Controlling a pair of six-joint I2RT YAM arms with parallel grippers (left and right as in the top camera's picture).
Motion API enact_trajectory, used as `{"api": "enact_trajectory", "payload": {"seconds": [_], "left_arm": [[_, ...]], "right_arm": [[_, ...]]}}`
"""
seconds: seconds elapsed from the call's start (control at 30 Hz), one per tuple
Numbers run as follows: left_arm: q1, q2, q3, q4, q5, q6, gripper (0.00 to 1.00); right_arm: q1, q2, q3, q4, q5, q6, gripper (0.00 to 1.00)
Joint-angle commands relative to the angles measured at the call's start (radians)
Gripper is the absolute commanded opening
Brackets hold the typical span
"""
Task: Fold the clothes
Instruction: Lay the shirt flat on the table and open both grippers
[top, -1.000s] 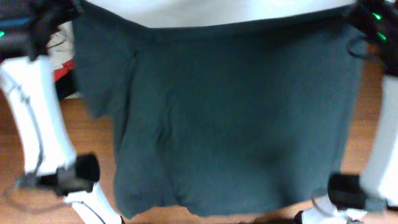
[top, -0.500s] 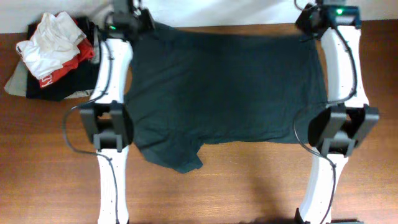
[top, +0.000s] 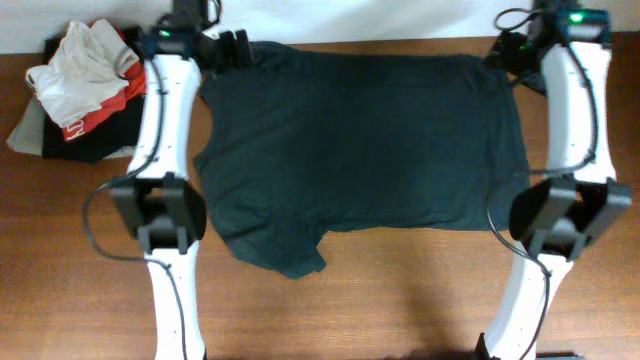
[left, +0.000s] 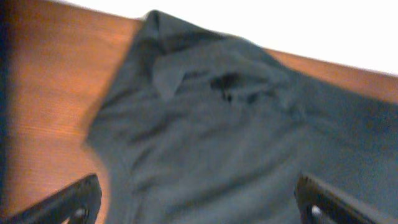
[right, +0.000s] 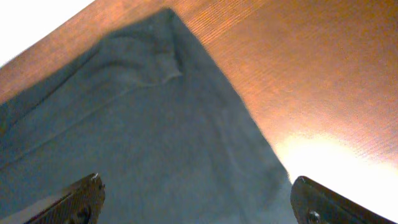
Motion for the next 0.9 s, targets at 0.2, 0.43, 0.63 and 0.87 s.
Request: {"api": "enact_trajectory", "payload": {"seconds": [0.2,0.43,0.63,0.87], "left_arm": [[0.014,-0.278,0.045,-0.425,0.003,0.032,0.99],[0.019,-0.399,0.045,-0.550,-0.003,0.021,0.99],[0.009,-0.502,0.036,-0.609,0.001,0.012,0.99],[-0.031,-0.677,-0.061,-0.609,-0.007,0.012,0.99]], "right_arm": [[-0.011,-0.233,0.034,-0.246,-0.171,0.024,0.99],[-0.008,-0.379,0.021,-0.380,-0.183,0.090,0.99],[0.031,-0.451,-0.008,-0.380,-0.225,0.092,0.99],[0.067,-0.558,-0.236,-0.380,-0.173,0.145,0.99]]}}
